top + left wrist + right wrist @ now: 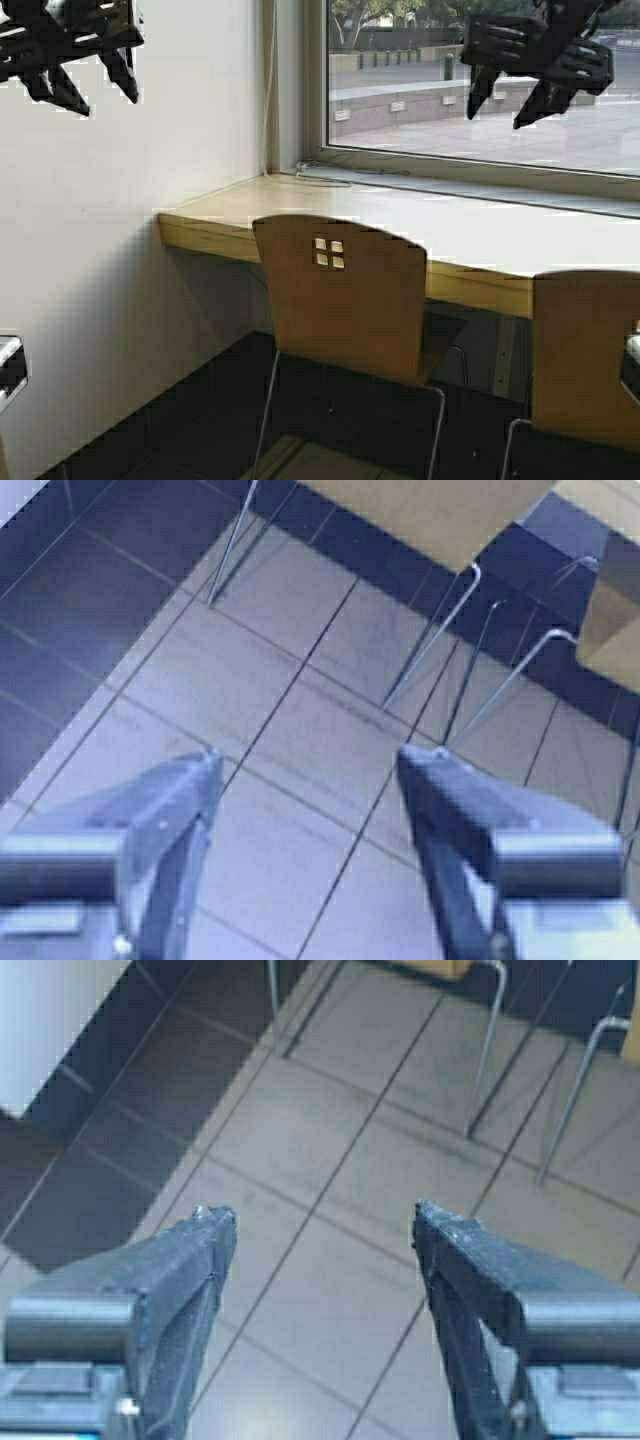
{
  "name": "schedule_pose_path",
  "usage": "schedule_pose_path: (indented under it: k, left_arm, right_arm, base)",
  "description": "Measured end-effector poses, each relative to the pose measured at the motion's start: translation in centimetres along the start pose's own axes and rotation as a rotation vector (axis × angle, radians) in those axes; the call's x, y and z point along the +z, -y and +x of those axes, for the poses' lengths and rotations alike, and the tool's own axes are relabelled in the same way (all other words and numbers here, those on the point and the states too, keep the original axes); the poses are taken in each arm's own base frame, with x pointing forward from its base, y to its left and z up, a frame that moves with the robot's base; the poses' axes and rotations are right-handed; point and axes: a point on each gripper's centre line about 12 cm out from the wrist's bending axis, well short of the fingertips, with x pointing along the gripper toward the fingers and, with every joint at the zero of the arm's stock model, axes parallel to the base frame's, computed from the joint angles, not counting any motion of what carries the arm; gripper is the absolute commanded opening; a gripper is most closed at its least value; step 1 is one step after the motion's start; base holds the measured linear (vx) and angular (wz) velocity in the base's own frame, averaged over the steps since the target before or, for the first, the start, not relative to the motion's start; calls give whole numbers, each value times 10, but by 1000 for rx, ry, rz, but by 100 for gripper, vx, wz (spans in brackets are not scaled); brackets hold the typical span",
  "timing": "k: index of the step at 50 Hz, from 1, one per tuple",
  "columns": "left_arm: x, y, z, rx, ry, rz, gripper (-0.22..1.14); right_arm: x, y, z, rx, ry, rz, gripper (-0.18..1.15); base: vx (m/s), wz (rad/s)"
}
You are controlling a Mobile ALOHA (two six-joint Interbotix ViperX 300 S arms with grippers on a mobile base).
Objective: Push the chairs under the table
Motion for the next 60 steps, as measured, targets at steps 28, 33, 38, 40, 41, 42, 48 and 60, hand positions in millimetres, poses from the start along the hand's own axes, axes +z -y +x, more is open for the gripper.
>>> schedule_pose_path:
  k: [28, 33, 38, 40, 41, 42, 48, 60]
  left_arm:
    - [0, -2, 3, 8, 1, -10, 88]
    - [-2, -1, 6, 6, -15, -4, 88]
    - [-8, -4, 12, 15, -43, -9, 88]
    - [-10, -5, 14, 19, -53, -12, 88]
    - [-11, -5, 15, 20, -59, -12, 88]
    - [-12, -5, 16, 19, -64, -11, 88]
    - [-13, -4, 17, 16, -73, -12, 88]
    - [-14, -4, 17, 15, -81, -15, 88]
  right_arm:
    - [12, 3, -7, -3, 36, 8, 90]
    - [10, 5, -5, -9, 26, 13, 90]
    - [8, 3, -3, -6, 10, 8, 90]
    - [7, 4, -2, -8, 6, 9, 89]
    - [7, 5, -1, -9, 4, 15, 90]
    - [6, 5, -1, -10, 0, 16, 90]
    - [-1, 6, 8, -15, -44, 22, 90]
    - [-2, 7, 12, -19, -70, 37, 90]
  base:
    - [-40, -3]
    - [-31, -17]
    - [-28, -20]
    - [-30, -27]
    - [-29, -28]
    - [-29, -31]
    - [-30, -38]
    - [-26, -47]
